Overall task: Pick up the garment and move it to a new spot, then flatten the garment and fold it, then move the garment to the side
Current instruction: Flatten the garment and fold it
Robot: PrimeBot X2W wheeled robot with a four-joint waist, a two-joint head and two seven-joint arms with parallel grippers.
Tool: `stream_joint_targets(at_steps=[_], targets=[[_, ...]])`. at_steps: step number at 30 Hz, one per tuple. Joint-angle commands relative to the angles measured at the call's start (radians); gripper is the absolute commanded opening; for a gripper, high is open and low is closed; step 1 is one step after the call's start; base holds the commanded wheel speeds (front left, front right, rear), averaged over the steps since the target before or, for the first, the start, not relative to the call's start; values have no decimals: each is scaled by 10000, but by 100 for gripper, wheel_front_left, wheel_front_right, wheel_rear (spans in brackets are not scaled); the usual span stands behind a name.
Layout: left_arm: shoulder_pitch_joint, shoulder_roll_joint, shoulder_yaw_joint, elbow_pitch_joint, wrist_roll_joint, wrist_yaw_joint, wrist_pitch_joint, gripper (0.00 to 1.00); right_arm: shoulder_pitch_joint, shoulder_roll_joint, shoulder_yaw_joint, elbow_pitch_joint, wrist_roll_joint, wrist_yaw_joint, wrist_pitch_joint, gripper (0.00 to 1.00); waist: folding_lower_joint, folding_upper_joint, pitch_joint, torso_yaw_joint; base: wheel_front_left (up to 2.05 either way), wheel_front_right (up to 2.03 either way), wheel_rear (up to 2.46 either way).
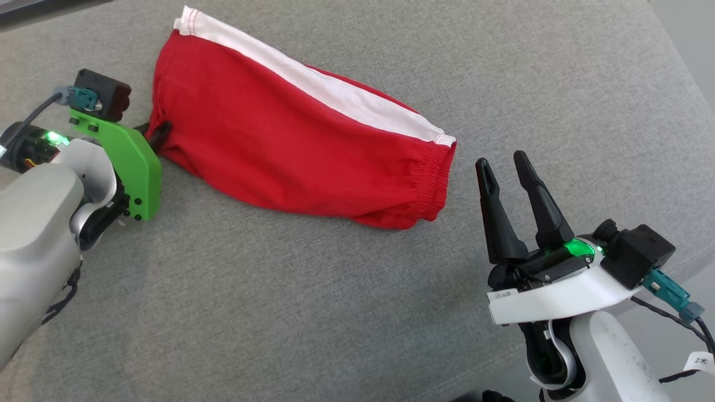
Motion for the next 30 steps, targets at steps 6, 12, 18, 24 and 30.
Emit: stream_joint_targets(at_steps=[6, 12, 18, 24, 30], targets=[[454, -216, 122, -233, -639, -21, -889, 0, 291, -58, -112, 139, -118, 5, -30, 100, 0, 0, -733, 563, 0, 0, 0], [1286, -171, 141, -534, -1135, -21, -1615, 0, 745, -76, -339, 322, -142, 5, -30, 100, 0, 0, -1458, 1077, 0, 0, 0], [2409, -121, 186, -895, -1558, -21, -2336, 0, 1246, -69, -655, 440, -175, 5, -30, 100, 0, 0, -2041, 1522, 0, 0, 0], [3467, -237, 143, -1191, -1478, 126, -2737, 0, 1607, -55, -911, 483, -202, 5, -29, 100, 0, 0, -2265, 1899, 0, 0, 0], [4299, -427, 149, -1521, -1759, 269, -2948, 0, 1724, -87, -1001, 535, -222, 5, -2, 100, 0, 0, -2366, 2040, 0, 0, 0]])
